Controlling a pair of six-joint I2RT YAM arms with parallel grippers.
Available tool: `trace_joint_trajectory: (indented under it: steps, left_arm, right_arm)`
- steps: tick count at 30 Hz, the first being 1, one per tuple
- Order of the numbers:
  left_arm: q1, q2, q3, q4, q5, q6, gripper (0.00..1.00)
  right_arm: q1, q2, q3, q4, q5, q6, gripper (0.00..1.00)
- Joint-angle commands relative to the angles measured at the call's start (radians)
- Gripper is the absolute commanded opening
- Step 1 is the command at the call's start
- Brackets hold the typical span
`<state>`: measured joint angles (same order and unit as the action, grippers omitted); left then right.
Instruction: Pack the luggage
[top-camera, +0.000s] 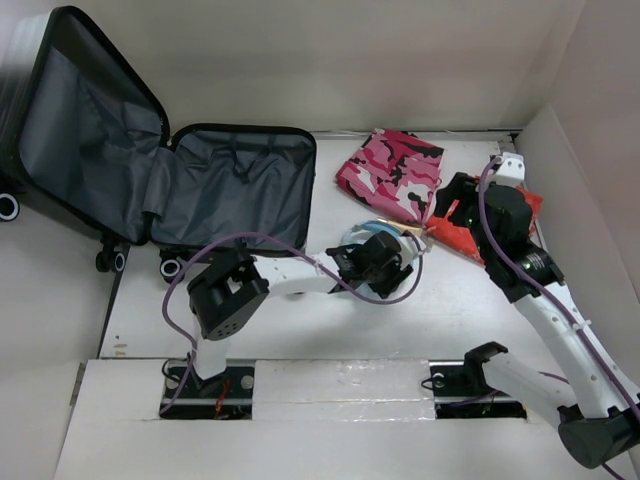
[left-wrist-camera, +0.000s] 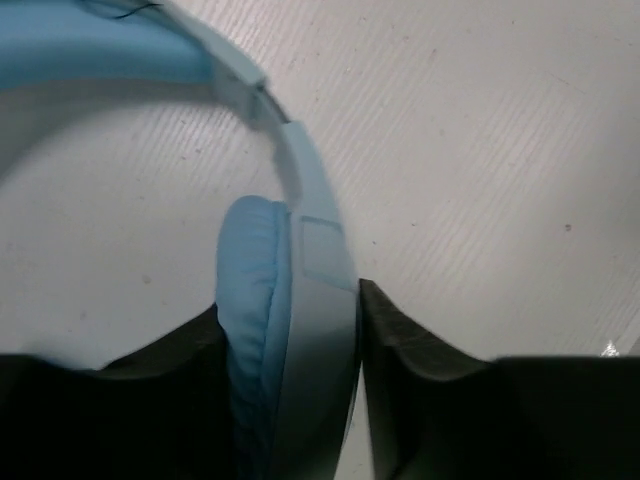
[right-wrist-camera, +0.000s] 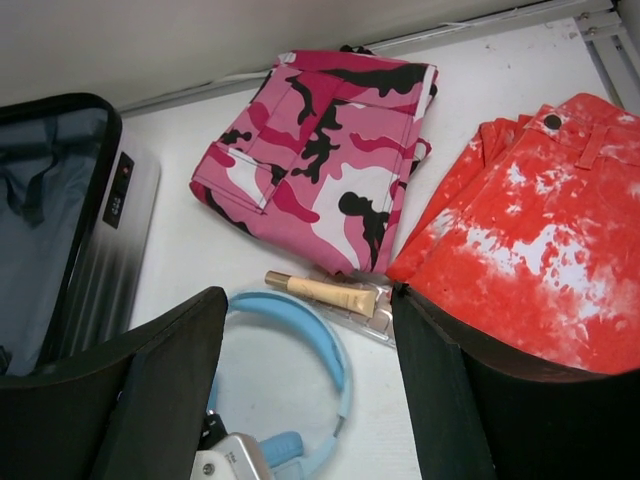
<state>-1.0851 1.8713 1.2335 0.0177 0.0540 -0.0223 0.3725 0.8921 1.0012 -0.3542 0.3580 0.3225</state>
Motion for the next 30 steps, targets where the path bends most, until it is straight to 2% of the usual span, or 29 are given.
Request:
trace_joint_trajectory:
  steps: [1, 3, 6, 8, 11, 13, 14, 18, 19, 20, 21, 22, 27, 30]
  left_arm:
    - [-0.004, 0.006, -0.014, -0.016, 0.038, -0.007, 0.31]
    - [-0.004, -0.027, -0.005, -0.016, 0.047, -0.022, 0.13]
    - [-0.004, -0.154, -0.005, 0.004, 0.024, -0.059, 0.0]
    - [-0.004, -0.263, 0.018, 0.013, -0.023, -0.079, 0.0]
    - [-0.004, -0.339, 0.094, 0.013, -0.118, -0.099, 0.0]
    - [0.03, -0.383, 0.135, -0.01, -0.201, -0.111, 0.01]
    - [0.048, -0.392, 0.152, -0.01, -0.288, -0.111, 0.01]
    - [0.239, -0.414, 0.181, -0.021, -0.378, -0.214, 0.06]
    - [0.34, -0.414, 0.169, 0.0, -0.391, -0.237, 0.06]
    - [0.394, -0.414, 0.158, 0.014, -0.401, -0.26, 0.07]
    - [0.448, -0.405, 0.158, 0.014, -0.401, -0.305, 0.07]
    - [0.547, -0.381, 0.147, 0.027, -0.392, -0.324, 0.07]
    - [0.812, -0.281, 0.11, 0.036, -0.352, -0.444, 0.07]
    - [0.938, -0.21, 0.11, 0.016, -0.393, -0.508, 0.18]
  right_arm:
    - [-0.006, -0.004, 0.001, 0.021, -0.017, 0.009, 0.73]
    - [-0.006, -0.015, 0.001, 0.021, -0.017, 0.009, 0.73]
    - [-0.006, -0.025, 0.025, 0.021, -0.007, 0.009, 0.73]
    - [-0.006, -0.038, 0.036, 0.021, -0.007, 0.009, 0.73]
    - [-0.006, -0.038, 0.036, 0.021, -0.022, 0.009, 0.73]
    - [-0.006, -0.038, 0.045, 0.034, -0.039, 0.009, 0.73]
    - [-0.006, -0.038, 0.045, 0.034, -0.051, 0.009, 0.73]
    - [-0.006, -0.018, 0.024, 0.058, -0.088, 0.009, 0.72]
    - [-0.006, -0.018, 0.024, 0.058, -0.088, 0.009, 0.72]
    - [-0.006, -0.007, 0.014, 0.072, -0.106, 0.009, 0.72]
    - [-0.006, 0.002, 0.014, 0.081, -0.128, 0.009, 0.71]
    - [0.005, 0.002, -0.012, 0.09, -0.139, 0.009, 0.71]
    - [0.046, 0.062, -0.039, 0.133, -0.148, 0.0, 0.71]
    - [0.069, 0.115, -0.039, 0.143, -0.125, -0.01, 0.71]
